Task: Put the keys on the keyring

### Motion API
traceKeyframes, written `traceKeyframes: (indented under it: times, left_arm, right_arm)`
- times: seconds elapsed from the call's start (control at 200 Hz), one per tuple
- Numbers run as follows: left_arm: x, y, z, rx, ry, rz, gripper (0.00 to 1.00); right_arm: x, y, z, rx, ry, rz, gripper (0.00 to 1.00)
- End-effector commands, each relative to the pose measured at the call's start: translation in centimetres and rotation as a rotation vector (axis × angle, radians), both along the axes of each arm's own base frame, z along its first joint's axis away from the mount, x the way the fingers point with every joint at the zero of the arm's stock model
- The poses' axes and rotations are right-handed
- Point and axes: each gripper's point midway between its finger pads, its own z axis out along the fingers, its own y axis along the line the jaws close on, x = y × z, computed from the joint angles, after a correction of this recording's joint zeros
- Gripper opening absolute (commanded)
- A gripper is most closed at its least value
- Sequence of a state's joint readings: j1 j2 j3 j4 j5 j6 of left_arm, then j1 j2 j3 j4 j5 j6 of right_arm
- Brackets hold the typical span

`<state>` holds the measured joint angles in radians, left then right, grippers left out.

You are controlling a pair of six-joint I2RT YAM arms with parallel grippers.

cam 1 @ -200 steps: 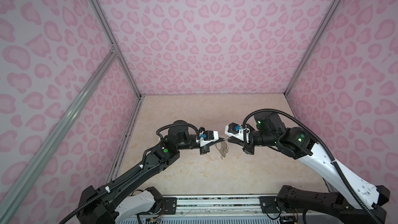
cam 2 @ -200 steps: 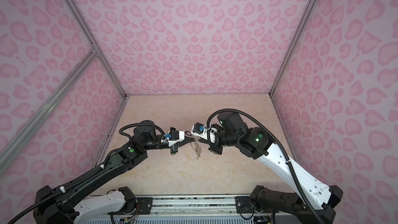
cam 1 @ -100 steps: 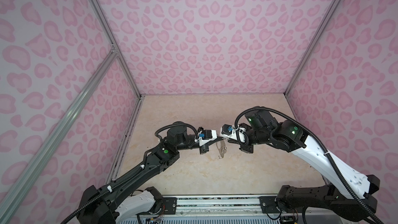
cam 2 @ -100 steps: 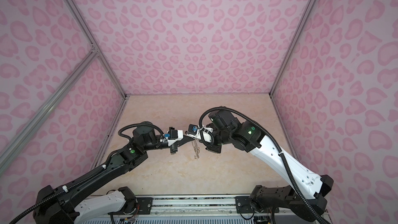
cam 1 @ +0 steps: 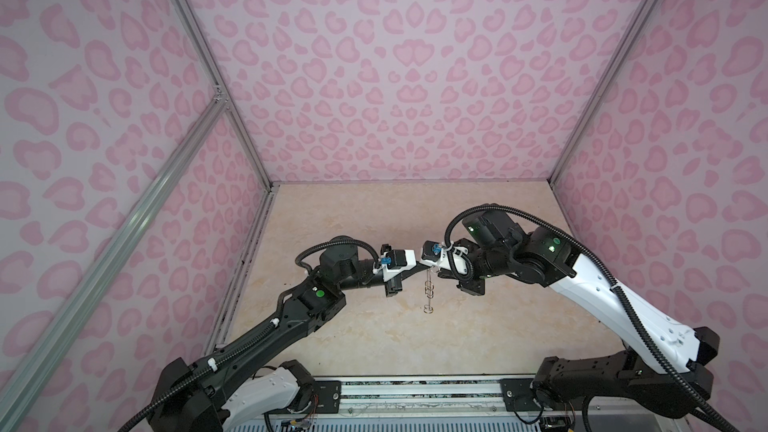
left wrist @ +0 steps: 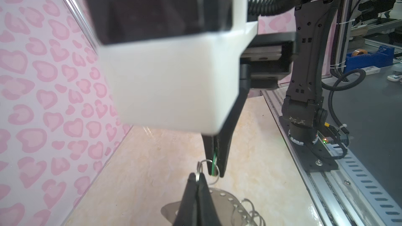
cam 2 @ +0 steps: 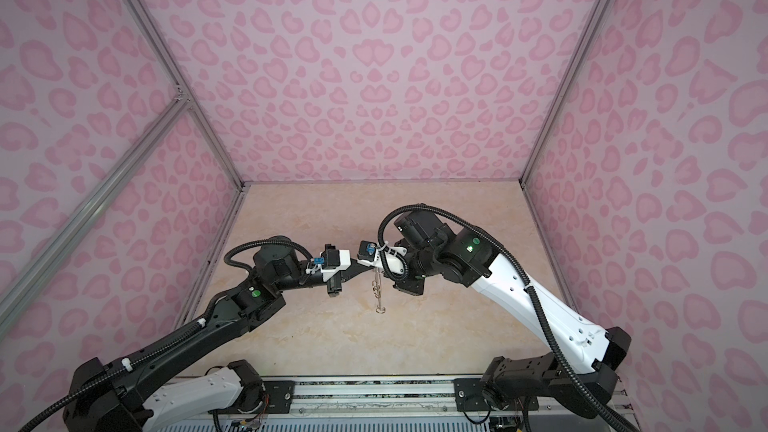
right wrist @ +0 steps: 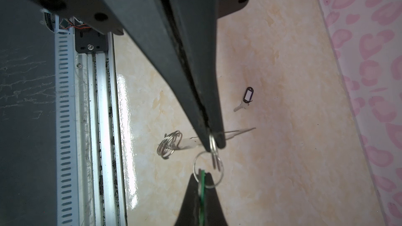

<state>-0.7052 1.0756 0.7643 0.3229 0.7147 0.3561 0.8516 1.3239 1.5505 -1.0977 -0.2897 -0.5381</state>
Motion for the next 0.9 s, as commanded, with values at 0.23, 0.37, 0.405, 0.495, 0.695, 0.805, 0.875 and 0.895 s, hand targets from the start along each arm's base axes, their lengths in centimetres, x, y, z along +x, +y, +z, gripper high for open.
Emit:
traceKeyframes:
  times: [0.23, 0.37, 0.405, 0.495, 0.695, 0.805, 0.875, 0.895]
  left_arm:
    - [-0.30, -0.08, 1.43, -0.054, -0.036, -0.022, 0.03]
    - [-0.32, 0.00, 1.20, -0.051, -0.034, -0.018, 0.03]
    - [-0.30, 0.00, 1.15, -0.051, -0.035, -0.016, 0.03]
    - [-0.28, 0.06, 1.06, -0.051, -0.036, -0.012, 0.03]
    - [-0.23, 0.16, 1.25, -0.056, -0.044, -0.003, 0.03]
    - [-0.16, 0.23, 1.27, -0.058, -0.047, 0.004, 0.03]
    - [-0.17, 0.24, 1.22, -0.059, -0.046, 0.004, 0.03]
    - [-0.18, 0.25, 1.25, -0.060, -0.046, 0.004, 0.03]
  right_arm:
    - [-0.14, 0.60, -0.34, -0.007, 0.036, 0.010, 0.00]
    - [0.05, 0.65, 0.15, 0.009, 0.024, 0.003, 0.00]
    - [0.05, 0.71, 0.26, 0.013, 0.022, 0.004, 0.00]
    - [0.06, 0.70, 0.40, 0.020, 0.026, 0.000, 0.00]
    - [0.10, 0.56, 0.30, 0.007, 0.046, -0.008, 0.00]
    - [0.09, 0.46, 0.43, -0.004, 0.049, -0.009, 0.00]
    - [0.09, 0.31, 0.45, -0.015, 0.054, -0.013, 0.00]
    - [0.10, 0.30, 0.39, -0.019, 0.056, -0.013, 0.00]
